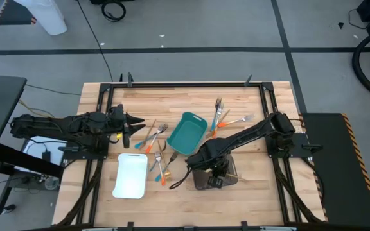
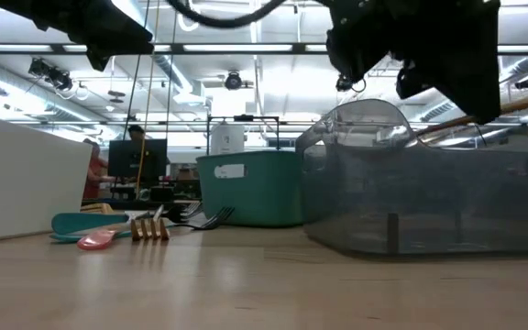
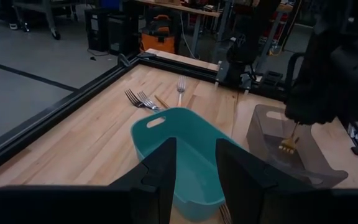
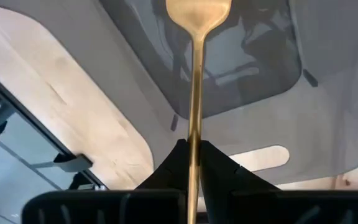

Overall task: Sort silverware by color (type)
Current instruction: Put the gold fork into the black transparent bin

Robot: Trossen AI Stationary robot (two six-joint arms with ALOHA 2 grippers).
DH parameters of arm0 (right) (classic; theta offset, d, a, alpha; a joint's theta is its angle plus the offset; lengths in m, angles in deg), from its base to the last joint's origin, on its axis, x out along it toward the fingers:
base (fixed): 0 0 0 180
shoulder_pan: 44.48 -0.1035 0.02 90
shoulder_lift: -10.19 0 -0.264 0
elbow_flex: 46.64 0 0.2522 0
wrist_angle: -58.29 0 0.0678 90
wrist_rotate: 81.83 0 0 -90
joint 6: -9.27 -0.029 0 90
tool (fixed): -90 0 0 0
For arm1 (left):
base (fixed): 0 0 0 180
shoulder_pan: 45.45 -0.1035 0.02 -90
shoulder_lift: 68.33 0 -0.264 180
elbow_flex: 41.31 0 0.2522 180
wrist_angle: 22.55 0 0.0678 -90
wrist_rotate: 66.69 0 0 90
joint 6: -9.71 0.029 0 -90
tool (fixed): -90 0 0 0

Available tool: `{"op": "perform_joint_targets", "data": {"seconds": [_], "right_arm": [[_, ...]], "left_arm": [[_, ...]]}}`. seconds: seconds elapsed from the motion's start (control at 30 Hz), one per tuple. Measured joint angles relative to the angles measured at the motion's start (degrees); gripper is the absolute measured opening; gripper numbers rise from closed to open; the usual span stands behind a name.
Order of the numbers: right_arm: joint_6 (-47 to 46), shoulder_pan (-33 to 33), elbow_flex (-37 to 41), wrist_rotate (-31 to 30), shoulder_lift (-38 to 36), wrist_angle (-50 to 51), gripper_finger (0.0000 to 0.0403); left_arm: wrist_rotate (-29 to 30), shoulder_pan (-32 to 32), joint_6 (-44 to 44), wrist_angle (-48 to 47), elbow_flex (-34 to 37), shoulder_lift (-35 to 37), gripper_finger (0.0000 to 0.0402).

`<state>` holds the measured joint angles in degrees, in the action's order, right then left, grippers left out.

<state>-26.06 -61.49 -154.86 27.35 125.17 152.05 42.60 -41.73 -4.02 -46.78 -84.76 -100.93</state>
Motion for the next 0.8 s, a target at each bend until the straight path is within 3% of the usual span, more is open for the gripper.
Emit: {"op": "perform_joint_targets", "data": {"seconds": [0.5,0.8], "right_arm": [[4.9,2.4,-2.7,1.3,0.2,3.1,0.0029],[2.8,2.8,-2.7,2.1,0.2,2.2,0.0029]], "left_arm": [[0.0,0.0,0.0,-0.1,0.0,0.0,0.0121],[0.0,0.0,0.0,-0.1,0.0,0.0,0.0121]]}}
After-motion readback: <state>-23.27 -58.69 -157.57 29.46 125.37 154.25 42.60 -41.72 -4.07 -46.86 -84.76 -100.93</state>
